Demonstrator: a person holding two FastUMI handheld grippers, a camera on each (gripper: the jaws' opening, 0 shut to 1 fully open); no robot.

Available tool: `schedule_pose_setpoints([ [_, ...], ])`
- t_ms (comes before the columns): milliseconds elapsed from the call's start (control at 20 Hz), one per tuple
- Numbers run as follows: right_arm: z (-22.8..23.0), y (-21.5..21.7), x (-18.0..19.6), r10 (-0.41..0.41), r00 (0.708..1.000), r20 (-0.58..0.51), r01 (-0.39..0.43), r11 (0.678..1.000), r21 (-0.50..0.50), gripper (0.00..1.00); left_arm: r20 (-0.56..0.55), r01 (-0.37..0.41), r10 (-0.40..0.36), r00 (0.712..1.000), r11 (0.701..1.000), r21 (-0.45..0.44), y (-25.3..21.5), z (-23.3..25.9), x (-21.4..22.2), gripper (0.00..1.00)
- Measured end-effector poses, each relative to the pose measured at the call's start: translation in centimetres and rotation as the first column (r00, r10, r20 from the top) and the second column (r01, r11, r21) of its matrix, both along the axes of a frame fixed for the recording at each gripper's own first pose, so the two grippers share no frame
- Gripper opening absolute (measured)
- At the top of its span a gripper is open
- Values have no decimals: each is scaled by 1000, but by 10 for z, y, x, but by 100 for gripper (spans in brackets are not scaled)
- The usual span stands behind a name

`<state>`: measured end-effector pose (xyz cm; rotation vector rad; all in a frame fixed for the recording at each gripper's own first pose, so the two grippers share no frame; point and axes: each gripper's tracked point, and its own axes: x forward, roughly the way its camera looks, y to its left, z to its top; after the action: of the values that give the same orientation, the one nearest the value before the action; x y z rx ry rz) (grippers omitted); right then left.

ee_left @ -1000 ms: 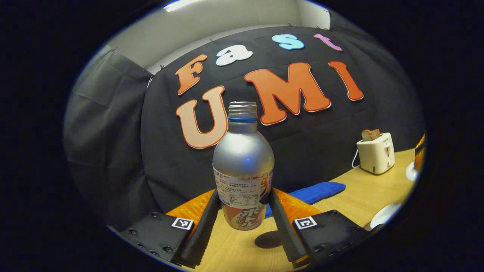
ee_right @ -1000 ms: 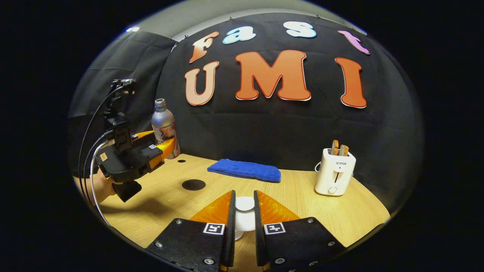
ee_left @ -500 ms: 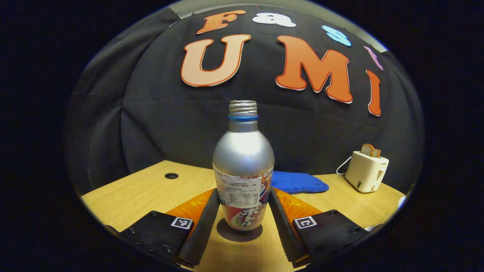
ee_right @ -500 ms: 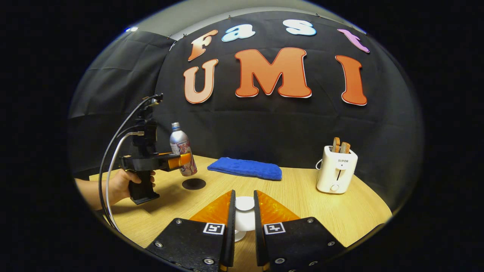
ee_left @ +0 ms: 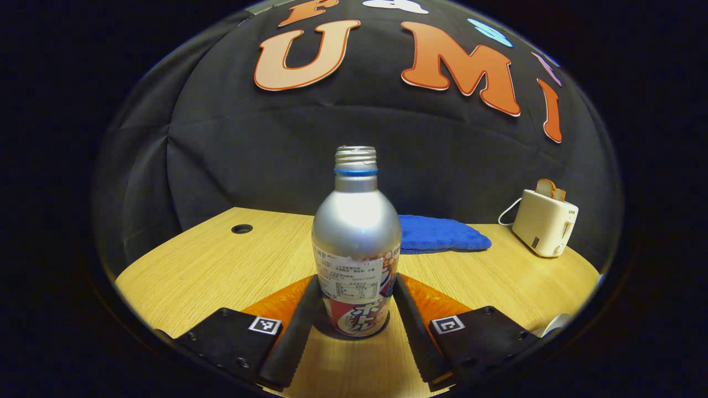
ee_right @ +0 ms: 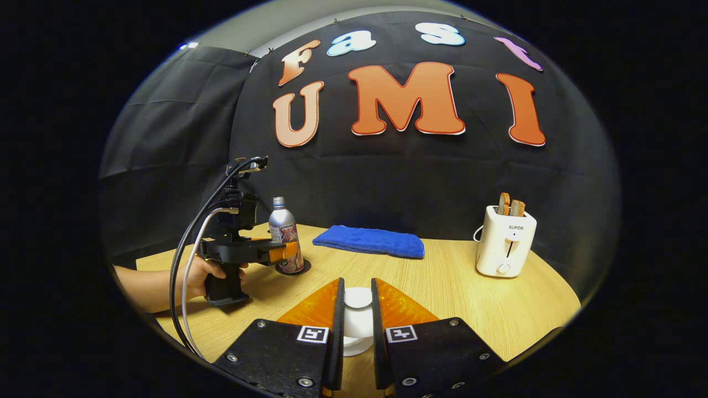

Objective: Open the teacup lid with one hand, grasp the water bottle and pour water into the teacup with the other hand; after pouring, place the water bottle on the coaster and then close the teacup lid.

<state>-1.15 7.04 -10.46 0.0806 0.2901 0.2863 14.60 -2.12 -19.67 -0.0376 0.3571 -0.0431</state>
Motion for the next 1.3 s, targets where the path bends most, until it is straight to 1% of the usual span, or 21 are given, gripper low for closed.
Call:
schedule_pose_setpoints([
  [50, 0, 1, 0, 2, 1000, 0, -2, 1000, 1, 23, -6, 5, -5, 1000, 1000, 5, -1, -1, -1, 82],
  [100, -1, 3, 1, 9, 1000, -7, -9, 1000, 4, 23, -17, 14, -14, 1000, 1000, 1, -2, -5, -3, 86],
  [250, -8, 10, 2, 17, 1000, -24, -17, 1000, -1, 23, -26, 14, -14, 1000, 1000, -19, -2, -4, -6, 89],
  [300, -10, 12, 2, 24, 999, -31, -25, 1000, -5, 24, -25, 25, -25, 999, 1000, -20, -5, -4, -9, 91],
  [350, -13, 15, 3, 29, 999, -36, -29, 1000, -9, 23, -11, 28, -28, 1000, 999, -15, -6, -3, -10, 93],
  [500, -23, 23, 5, 40, 998, -54, -41, 999, -27, 23, 14, 38, -38, 999, 999, 20, -3, 7, -22, 93],
  [550, -29, 27, 5, 44, 997, -64, -46, 998, -31, 23, 16, 38, -38, 999, 999, 17, -3, 10, -27, 96],
  [600, -33, 30, 6, 49, 996, -74, -51, 998, -34, 23, 25, 38, -39, 999, 999, 14, -1, 12, -31, 93],
  [650, -36, 33, 6, 54, 995, -80, -58, 998, -39, 23, 37, 36, -36, 999, 999, 13, 0, 17, -34, 95],
  [900, -54, 40, 7, 56, 992, -114, -65, 995, -76, 24, 83, 19, -21, 996, 1000, 20, 11, 35, -58, 95],
  [1100, -65, 39, 9, 43, 993, -114, -57, 991, -122, 23, 129, 10, -12, 992, 1000, 19, 13, 51, -73, 95],
  [1150, -64, 39, 10, 37, 993, -110, -51, 991, -125, 23, 145, 9, -12, 989, 1000, 21, 13, 56, -76, 94],
  [1200, -65, 39, 10, 35, 994, -106, -49, 991, -125, 24, 154, 5, -9, 988, 1000, 25, 14, 59, -80, 92],
  [1250, -66, 38, 10, 32, 994, -106, -45, 991, -126, 23, 163, 7, -11, 987, 1000, 26, 14, 63, -83, 94],
  [1300, -65, 38, 11, 30, 994, -103, -43, 991, -129, 25, 171, 4, -8, 985, 1000, 27, 14, 65, -86, 94],
])
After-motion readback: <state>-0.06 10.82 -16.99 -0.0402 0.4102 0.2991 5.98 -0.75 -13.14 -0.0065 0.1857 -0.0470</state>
